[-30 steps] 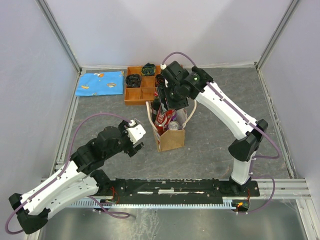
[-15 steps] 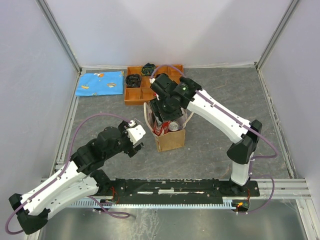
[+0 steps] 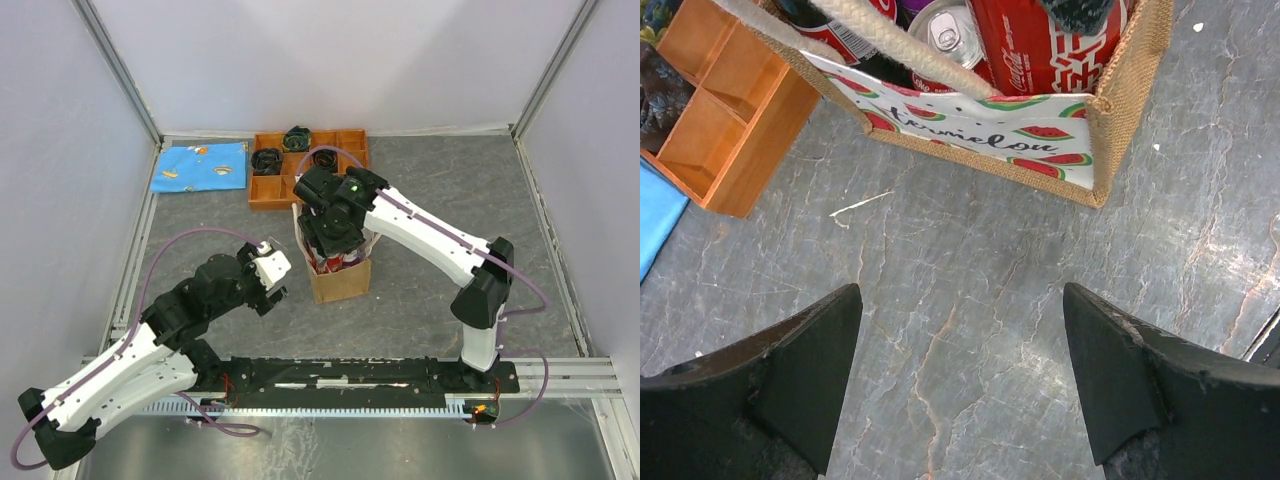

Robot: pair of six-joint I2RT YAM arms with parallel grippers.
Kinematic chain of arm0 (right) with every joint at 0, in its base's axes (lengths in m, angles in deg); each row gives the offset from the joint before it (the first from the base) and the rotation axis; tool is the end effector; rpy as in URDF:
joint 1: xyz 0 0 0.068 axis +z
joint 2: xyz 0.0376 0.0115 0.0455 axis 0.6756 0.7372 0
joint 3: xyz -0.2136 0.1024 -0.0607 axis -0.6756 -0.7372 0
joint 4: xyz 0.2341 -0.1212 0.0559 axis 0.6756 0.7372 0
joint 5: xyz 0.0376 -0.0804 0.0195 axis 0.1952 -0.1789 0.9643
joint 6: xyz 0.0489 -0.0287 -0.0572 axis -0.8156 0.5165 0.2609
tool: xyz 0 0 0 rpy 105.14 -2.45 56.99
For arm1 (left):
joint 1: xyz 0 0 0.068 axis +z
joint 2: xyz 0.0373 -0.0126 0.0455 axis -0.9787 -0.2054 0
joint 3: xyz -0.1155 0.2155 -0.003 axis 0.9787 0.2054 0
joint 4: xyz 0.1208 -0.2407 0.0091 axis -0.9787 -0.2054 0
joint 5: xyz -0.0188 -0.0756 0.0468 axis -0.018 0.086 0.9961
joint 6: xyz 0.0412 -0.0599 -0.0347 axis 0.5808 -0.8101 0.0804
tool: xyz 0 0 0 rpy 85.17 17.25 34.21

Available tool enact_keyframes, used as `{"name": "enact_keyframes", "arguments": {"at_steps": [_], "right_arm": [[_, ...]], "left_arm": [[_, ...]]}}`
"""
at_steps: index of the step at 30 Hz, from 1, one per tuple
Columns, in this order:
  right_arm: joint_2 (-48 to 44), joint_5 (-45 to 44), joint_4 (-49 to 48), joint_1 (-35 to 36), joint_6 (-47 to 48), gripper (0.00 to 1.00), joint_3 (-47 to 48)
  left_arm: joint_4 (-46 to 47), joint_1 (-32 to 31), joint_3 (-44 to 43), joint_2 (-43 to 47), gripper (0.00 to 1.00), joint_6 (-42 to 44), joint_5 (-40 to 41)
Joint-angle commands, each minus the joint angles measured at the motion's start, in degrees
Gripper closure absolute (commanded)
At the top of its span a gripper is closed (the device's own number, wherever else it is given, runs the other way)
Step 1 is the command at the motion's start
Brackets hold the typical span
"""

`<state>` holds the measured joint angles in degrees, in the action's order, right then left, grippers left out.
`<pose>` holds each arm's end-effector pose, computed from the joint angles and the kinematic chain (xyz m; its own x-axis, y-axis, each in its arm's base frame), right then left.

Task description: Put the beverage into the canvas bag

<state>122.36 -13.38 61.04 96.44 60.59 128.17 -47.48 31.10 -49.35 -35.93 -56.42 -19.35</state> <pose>0.2303 0.3089 0.2836 -0.8728 -0.3696 -0.3188 -0.4216 0.8999 0.1112 0.1434 -0.1463 0.2485 -0.0989 0.5658 -0.8186 0.7537 0.5797 0.3096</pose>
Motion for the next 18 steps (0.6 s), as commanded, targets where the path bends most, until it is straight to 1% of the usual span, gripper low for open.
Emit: {"name": "enact_keyframes", "arguments": {"at_steps": [1,8,18], "right_arm": [[1.79,-0.32,-2.14,0.58,-0.02,1.0,1.83],[4.28,-0.71,-3.96,0.65,1.13,1.0,0.01],[3.72,-1.47,-8.41,0.84,0.8,1.0,-5.81]], "left_arm": [[2.67,0.55,-0.47,0.47,0.13,-2.81,-0.72],[2.43,1.15,-0.14,1.07,0.13,-2.97,-0.83],[2.48,1.5,0.01,1.1,0.13,-2.98,-1.27]]}}
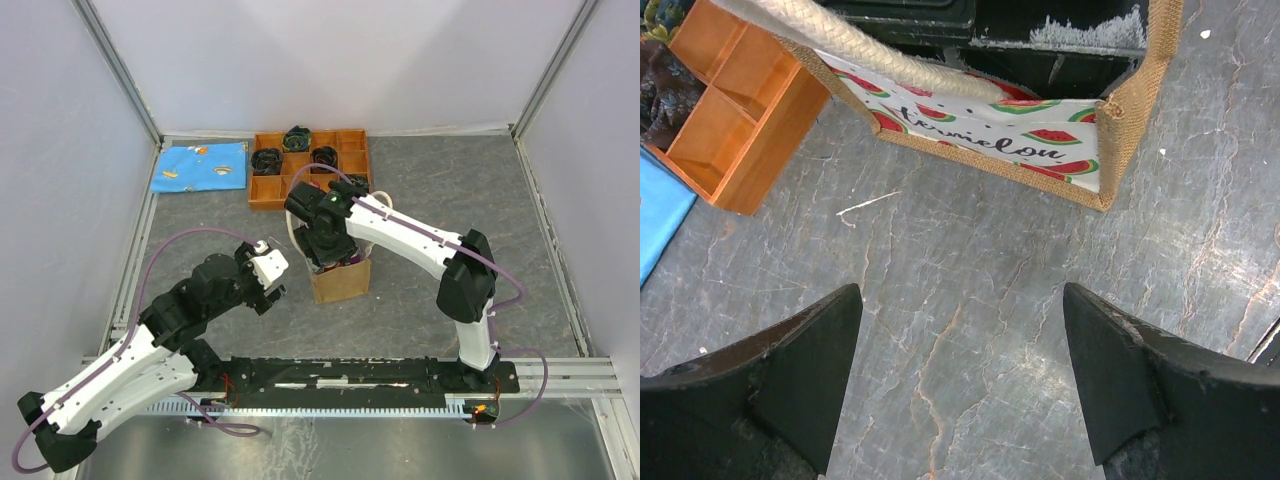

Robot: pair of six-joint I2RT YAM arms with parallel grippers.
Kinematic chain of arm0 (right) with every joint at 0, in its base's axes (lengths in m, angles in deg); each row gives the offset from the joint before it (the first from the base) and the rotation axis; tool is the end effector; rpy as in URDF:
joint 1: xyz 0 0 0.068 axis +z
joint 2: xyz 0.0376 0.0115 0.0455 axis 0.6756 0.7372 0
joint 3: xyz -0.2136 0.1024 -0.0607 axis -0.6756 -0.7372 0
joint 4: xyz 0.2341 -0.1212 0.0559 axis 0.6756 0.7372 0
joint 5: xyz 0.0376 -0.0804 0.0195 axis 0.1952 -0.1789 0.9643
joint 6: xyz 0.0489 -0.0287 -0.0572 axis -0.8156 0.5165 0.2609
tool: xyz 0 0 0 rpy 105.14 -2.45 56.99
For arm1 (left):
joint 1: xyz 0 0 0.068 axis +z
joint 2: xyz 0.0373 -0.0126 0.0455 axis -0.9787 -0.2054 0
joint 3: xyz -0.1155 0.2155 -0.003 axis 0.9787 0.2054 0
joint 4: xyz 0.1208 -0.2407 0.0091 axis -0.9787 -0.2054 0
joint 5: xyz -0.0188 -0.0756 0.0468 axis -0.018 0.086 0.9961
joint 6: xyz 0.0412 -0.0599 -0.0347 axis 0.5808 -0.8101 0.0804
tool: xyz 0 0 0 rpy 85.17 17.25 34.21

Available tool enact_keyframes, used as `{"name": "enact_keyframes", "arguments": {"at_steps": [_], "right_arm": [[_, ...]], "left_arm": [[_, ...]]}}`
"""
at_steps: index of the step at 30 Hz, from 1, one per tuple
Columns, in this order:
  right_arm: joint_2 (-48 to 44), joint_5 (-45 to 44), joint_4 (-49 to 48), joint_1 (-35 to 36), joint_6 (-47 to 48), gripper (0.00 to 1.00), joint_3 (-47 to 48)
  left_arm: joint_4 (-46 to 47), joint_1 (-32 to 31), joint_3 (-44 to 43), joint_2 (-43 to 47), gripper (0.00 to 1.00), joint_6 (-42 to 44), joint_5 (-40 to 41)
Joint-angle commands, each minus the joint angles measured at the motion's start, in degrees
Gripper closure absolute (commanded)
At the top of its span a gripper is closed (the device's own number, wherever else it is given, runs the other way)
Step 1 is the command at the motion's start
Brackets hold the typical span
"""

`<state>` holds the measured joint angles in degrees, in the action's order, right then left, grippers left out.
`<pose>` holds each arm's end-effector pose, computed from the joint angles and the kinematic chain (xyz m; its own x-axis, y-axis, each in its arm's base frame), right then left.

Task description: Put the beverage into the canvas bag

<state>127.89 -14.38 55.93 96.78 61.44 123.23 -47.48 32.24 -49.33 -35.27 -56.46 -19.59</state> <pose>0.2405 0.3250 0.2256 -0.8779 -0.4081 -0.2505 -0.4322 0.9005 0.0475 0.1450 -0.1425 0.2504 -0.1034 0.5560 -0.8247 0.7422 0.5952 0.3081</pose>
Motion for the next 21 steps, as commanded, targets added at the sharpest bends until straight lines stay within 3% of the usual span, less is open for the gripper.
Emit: {"name": "enact_keyframes", "arguments": {"at_steps": [1,14,16,21], "right_arm": [[-1.87,-0.56,-3.59,0.55,-0.05,1.0,-1.37],[-1.03,-1.14,-7.95,1.85,-0.14,0.99,-6.68],[-1.33,-1.41,-7.95,1.88,-0.21,0.89,-6.31],[-3.04,-2.8,-7.08,2.15,-0.53,0.49,-3.86]], "left_arm": [[2.41,0.33,0.03,0.4,0.13,-2.92,-1.04],[2.4,0.62,0.0,0.46,0.13,-2.92,-1.03],[2.47,0.7,-0.01,0.49,0.13,-2.89,-1.03],[2.47,0.65,-0.06,0.45,0.13,-2.89,-1.27]]}}
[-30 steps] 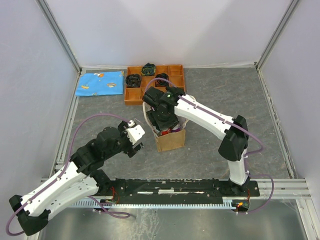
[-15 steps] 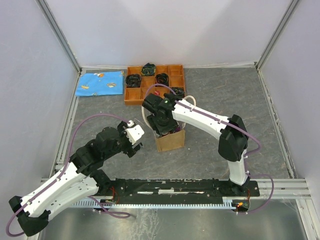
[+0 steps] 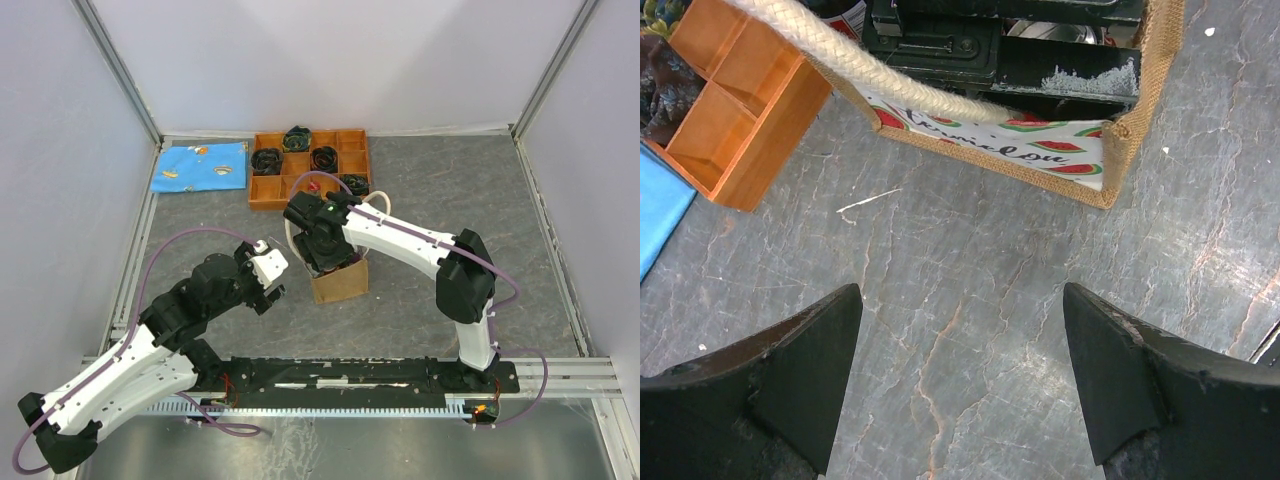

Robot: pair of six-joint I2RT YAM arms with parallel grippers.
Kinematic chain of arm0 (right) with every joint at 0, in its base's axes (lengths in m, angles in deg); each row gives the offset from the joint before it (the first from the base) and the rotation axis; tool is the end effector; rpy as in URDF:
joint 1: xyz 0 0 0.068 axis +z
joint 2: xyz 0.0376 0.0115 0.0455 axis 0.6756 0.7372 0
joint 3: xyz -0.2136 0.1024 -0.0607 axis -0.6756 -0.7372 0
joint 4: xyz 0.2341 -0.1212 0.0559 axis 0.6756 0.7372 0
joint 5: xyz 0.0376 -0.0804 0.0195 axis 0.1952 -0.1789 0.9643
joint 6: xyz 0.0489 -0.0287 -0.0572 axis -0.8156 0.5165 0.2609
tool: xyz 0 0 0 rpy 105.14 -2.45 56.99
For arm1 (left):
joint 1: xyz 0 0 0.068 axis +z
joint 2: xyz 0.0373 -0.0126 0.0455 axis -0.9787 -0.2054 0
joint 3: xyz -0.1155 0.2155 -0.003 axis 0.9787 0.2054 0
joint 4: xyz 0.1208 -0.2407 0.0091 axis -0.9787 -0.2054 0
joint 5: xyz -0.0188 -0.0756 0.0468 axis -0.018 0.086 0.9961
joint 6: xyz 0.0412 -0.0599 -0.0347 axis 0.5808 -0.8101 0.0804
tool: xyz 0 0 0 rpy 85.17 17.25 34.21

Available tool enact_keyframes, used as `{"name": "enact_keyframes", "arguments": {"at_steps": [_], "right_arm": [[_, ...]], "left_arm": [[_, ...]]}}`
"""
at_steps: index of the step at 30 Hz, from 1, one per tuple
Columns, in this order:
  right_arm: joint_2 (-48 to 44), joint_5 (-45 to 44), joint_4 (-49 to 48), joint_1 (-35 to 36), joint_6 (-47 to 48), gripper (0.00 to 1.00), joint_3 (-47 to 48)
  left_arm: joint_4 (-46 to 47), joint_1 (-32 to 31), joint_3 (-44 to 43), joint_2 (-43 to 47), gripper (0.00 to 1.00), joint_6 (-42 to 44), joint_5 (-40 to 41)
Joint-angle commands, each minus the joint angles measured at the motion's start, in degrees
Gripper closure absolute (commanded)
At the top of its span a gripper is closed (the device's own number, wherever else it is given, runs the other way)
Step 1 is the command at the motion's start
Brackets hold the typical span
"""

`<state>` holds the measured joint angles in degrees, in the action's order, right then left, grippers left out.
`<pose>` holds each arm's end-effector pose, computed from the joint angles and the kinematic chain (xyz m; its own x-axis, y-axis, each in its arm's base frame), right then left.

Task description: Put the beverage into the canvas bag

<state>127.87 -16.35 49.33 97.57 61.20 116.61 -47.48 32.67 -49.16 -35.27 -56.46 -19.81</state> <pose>0.2392 0.3287 0.1960 -0.8704 -0.4141 -0.2662 -0.4343 0.9006 0.0194 0.1459 -0.1416 0.2493 -0.1085 0.5562 -0.8239 0.7408 0.5980 0.3061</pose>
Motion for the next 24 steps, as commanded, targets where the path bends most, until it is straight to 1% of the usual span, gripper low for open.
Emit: {"name": "enact_keyframes", "arguments": {"at_steps": [1,3,4,5,6,14,19,21,24], "right_arm": [[-3.28,-1.1,-0.08,1.46,-0.35,0.44,3.48],[-3.6,-1.55,0.96,1.55,-0.55,0.36,5.01],[-3.74,-1.68,1.35,1.58,-0.6,0.29,5.79],[-3.84,-1.73,1.73,1.65,-0.68,0.07,6.28],[-3.96,-1.78,2.0,1.69,-0.79,0.01,6.95],[-6.04,-3.08,3.29,1.9,-1.77,0.01,10.16],[-9.6,-6.91,2.16,1.94,-2.55,0.01,11.54],[-11.73,-8.95,0.58,1.9,-2.53,0.01,10.69],[-13.67,-11.82,0.98,1.42,-3.41,0.01,10.22]], "left_arm": [[2.46,0.21,-0.27,0.44,0.12,-2.9,-1.12],[2.41,0.22,-0.24,0.38,0.12,-2.93,-1.21],[2.5,0.24,-0.23,0.33,0.12,-2.92,-1.32],[2.55,0.3,-0.23,0.33,0.12,-2.91,-1.39],[2.59,0.24,-0.23,0.26,0.12,-2.94,-1.47],[2.51,0.28,-0.61,0.06,0.12,-3.04,-1.5],[2.71,0.46,-1.79,-0.26,0.12,-4.03,-0.78],[2.47,0.76,-2.68,-0.39,0.12,-4.43,-0.64],[1.53,1.33,-4.74,-0.34,0.12,-5.37,-0.69]]}}
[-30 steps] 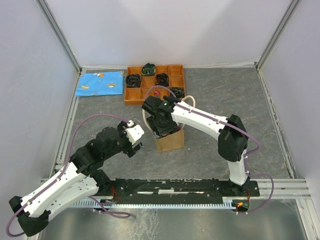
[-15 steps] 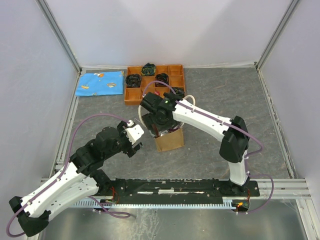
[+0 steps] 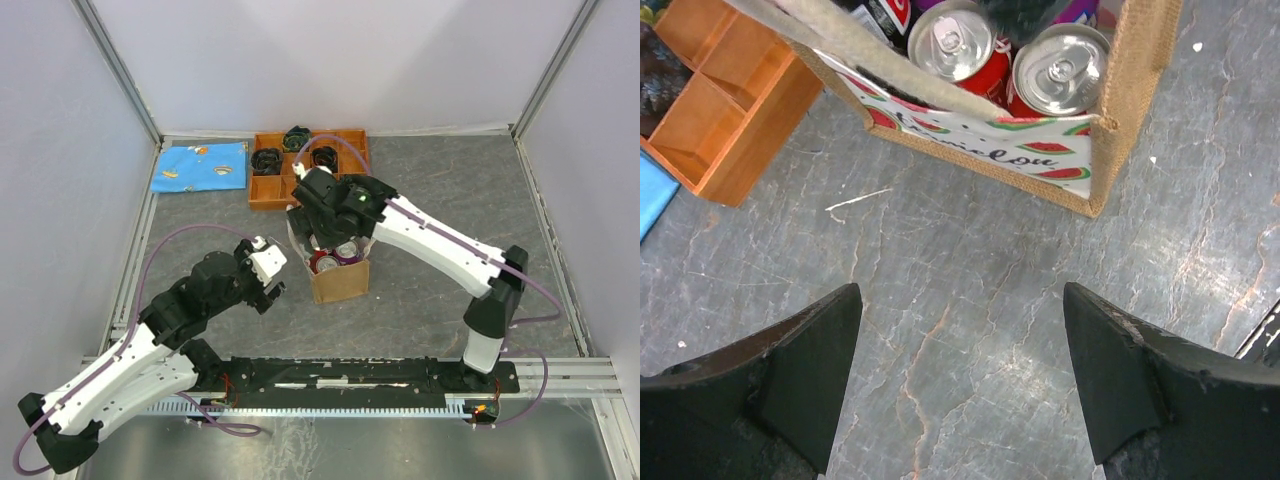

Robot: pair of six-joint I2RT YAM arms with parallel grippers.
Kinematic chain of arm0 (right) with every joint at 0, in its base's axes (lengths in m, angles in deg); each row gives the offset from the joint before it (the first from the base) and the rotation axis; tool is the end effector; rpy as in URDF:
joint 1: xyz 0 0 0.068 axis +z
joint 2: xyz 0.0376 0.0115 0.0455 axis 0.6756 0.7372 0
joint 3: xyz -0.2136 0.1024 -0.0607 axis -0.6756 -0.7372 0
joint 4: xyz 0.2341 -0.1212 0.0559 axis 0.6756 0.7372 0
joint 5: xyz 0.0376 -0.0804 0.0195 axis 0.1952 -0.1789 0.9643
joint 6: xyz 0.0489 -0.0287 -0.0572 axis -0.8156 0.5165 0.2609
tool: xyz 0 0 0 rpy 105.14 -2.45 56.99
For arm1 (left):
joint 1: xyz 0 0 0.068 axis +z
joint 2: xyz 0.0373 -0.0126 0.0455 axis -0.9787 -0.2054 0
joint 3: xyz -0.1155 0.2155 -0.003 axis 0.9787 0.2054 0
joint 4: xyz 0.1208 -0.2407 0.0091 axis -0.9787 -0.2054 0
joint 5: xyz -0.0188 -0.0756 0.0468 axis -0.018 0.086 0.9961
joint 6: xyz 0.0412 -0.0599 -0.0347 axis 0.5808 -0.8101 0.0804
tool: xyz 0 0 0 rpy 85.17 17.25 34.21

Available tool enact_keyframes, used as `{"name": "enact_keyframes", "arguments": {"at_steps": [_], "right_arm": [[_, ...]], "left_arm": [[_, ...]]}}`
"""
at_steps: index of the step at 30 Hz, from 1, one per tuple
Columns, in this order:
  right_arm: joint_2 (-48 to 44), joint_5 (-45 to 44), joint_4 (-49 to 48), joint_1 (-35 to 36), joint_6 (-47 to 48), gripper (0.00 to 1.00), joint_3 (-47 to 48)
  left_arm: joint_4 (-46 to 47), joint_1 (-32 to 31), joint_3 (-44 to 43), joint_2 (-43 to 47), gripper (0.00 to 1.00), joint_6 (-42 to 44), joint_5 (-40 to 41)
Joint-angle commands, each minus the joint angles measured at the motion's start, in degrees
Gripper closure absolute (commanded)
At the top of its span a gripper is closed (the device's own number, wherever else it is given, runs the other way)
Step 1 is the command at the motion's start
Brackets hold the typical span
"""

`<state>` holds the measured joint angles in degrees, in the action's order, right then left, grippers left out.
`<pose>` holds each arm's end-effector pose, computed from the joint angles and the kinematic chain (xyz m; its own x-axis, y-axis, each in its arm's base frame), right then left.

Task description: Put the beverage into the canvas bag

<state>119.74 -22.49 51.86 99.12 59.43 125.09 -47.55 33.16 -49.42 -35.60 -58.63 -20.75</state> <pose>0.2300 0.3213 0.2947 -0.8021 -0.3192 -0.5047 -0.4075 0.9104 0.0718 0.1469 -0.1417 0.2498 -0.1395 0.5308 -0.8359 0.7417 0.6153 0.2670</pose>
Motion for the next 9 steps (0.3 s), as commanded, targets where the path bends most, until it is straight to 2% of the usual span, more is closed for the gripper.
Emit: {"name": "enact_keyframes", "arguments": {"at_steps": [1,9], "right_arm": [[-5.93,-6.57,-1.17,-0.24,-2.03,0.01,1.67],[-9.86,-10.22,-2.73,-0.25,-3.95,0.01,-3.29]], "left_arm": [[1.1,1.08,-5.12,0.22,0.12,-3.4,0.14],[-1.5,2.08,-9.16,1.47,0.12,-4.18,1.25]]}}
